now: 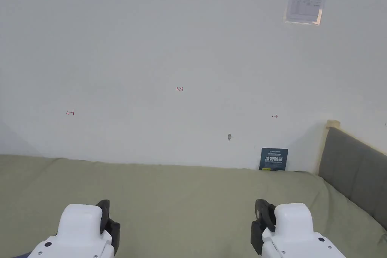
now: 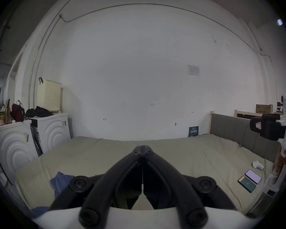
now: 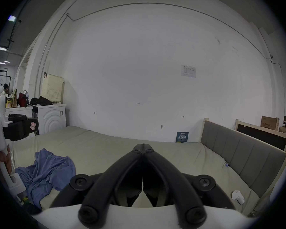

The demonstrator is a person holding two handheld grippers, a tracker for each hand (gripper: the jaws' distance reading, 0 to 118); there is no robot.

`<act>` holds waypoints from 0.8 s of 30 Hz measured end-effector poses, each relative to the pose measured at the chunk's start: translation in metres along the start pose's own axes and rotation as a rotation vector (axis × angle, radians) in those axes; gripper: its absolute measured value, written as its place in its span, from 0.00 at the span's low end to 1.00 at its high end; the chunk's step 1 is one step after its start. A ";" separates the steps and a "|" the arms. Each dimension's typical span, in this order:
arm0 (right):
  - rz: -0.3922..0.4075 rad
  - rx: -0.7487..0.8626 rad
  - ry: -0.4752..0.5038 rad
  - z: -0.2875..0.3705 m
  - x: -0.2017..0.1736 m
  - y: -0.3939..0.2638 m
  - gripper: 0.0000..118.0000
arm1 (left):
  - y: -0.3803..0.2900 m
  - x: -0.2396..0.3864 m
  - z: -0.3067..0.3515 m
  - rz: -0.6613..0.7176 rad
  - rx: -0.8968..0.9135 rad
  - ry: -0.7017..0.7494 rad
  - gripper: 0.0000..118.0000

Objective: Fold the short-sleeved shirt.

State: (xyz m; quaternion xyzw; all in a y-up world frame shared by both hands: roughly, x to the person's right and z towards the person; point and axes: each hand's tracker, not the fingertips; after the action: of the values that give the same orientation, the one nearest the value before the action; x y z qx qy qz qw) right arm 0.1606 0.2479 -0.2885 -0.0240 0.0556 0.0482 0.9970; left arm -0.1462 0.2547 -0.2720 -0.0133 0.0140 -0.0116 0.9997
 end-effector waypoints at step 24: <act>0.022 -0.073 0.483 -0.045 -0.203 -0.039 0.00 | -0.059 -0.217 0.021 0.074 -0.506 0.321 0.00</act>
State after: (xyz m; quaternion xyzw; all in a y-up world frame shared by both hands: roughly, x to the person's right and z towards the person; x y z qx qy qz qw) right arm -0.0408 0.1874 -0.3084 -0.0700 0.2909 0.0541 0.9526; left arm -0.3641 0.2014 -0.2438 -0.2592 0.1748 0.0267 0.9495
